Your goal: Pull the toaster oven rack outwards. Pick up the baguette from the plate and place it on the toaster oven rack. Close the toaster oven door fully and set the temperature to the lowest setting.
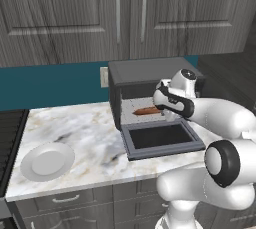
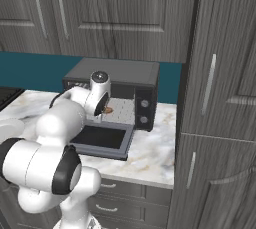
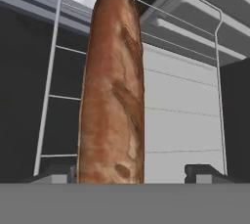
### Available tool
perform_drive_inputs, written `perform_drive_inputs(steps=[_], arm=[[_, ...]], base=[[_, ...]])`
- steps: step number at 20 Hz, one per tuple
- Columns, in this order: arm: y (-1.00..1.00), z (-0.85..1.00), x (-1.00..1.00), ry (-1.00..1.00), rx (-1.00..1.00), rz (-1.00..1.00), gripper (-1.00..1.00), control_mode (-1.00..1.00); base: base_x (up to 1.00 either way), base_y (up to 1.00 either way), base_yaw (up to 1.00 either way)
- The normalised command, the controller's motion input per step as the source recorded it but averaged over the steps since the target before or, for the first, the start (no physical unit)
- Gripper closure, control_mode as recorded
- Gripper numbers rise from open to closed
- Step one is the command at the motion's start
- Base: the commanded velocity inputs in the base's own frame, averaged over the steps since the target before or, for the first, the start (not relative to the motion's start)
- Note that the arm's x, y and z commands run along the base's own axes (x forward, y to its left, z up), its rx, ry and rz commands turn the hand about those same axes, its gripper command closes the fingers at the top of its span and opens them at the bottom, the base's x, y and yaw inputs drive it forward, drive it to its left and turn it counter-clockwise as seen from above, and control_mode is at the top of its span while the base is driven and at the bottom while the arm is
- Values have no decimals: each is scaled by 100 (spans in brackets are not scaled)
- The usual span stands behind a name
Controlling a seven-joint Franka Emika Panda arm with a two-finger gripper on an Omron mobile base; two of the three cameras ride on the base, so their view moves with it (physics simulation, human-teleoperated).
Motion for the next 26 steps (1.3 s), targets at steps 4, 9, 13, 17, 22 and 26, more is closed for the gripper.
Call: perform_drive_inputs(steps=[4, 9, 13, 17, 22, 26], arm=[[-27, 15, -22, -9, 3, 0, -100, -100], [-23, 8, -27, 0, 3, 0, -100, -100], [-9, 5, -28, -1, 1, 0, -100, -100], [0, -4, -26, -5, 0, 0, -100, -100], [0, -50, -26, -8, 0, 0, -100, -100], [0, -25, -10, -10, 5, -2, -100, -100]], base=[[0, 0, 0], [0, 0, 0], [0, 0, 0], [0, 0, 0], [0, 0, 0], [0, 0, 0]])
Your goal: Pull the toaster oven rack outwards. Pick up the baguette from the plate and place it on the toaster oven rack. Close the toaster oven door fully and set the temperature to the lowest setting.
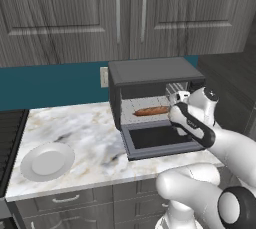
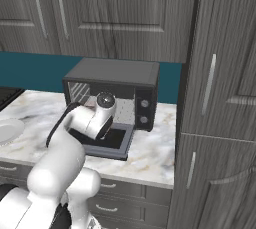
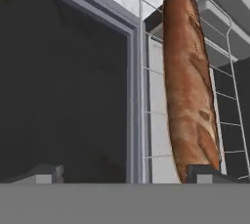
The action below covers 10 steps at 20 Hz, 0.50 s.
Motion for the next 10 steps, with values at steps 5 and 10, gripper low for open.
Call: perform_drive_inputs(steps=[5, 10], arm=[[16, 0, 0, -14, 23, -31, -100, -100], [11, 0, 0, -5, 31, -43, -100, -100]], base=[[0, 0, 0], [0, 0, 0]])
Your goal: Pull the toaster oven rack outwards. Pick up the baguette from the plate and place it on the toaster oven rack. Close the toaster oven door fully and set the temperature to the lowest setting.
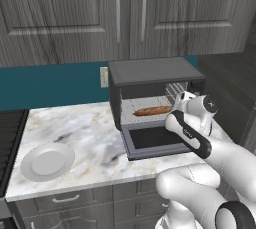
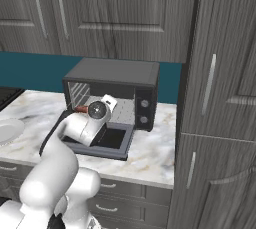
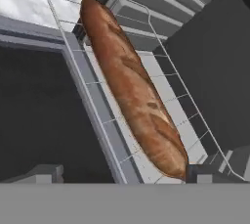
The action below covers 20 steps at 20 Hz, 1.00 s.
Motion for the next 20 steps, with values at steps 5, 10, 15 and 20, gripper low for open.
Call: perform_drive_inputs(steps=[5, 10, 15, 20], arm=[[0, -3, 0, 0, 32, -31, -100, -100], [-1, -46, 0, 3, 8, 0, -100, -100], [0, -6, 21, 0, 0, 0, -100, -100], [0, -11, 23, 1, -2, 0, -100, -100]], base=[[0, 0, 0], [0, 0, 0], [0, 0, 0], [0, 0, 0]])
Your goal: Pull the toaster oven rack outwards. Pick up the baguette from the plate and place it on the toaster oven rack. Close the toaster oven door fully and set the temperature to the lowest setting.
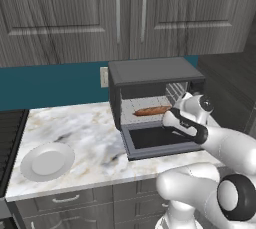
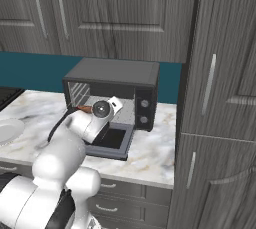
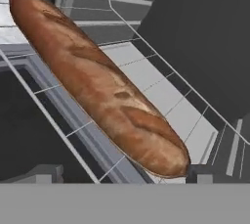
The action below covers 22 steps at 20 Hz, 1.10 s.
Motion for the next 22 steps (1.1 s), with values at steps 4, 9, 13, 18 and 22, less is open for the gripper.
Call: perform_drive_inputs(steps=[4, 9, 13, 18, 22], arm=[[0, -43, 21, 14, -7, 0, -100, -100], [0, -39, 19, 12, -5, 0, -100, -100], [0, -17, 7, 0, 0, 0, -100, -100], [0, -5, 8, 0, 0, 0, -100, -100], [0, 0, 17, -8, 0, -5, -100, -100]], base=[[0, 0, 0], [0, 0, 0], [0, 0, 0], [0, 0, 0], [0, 0, 0]])
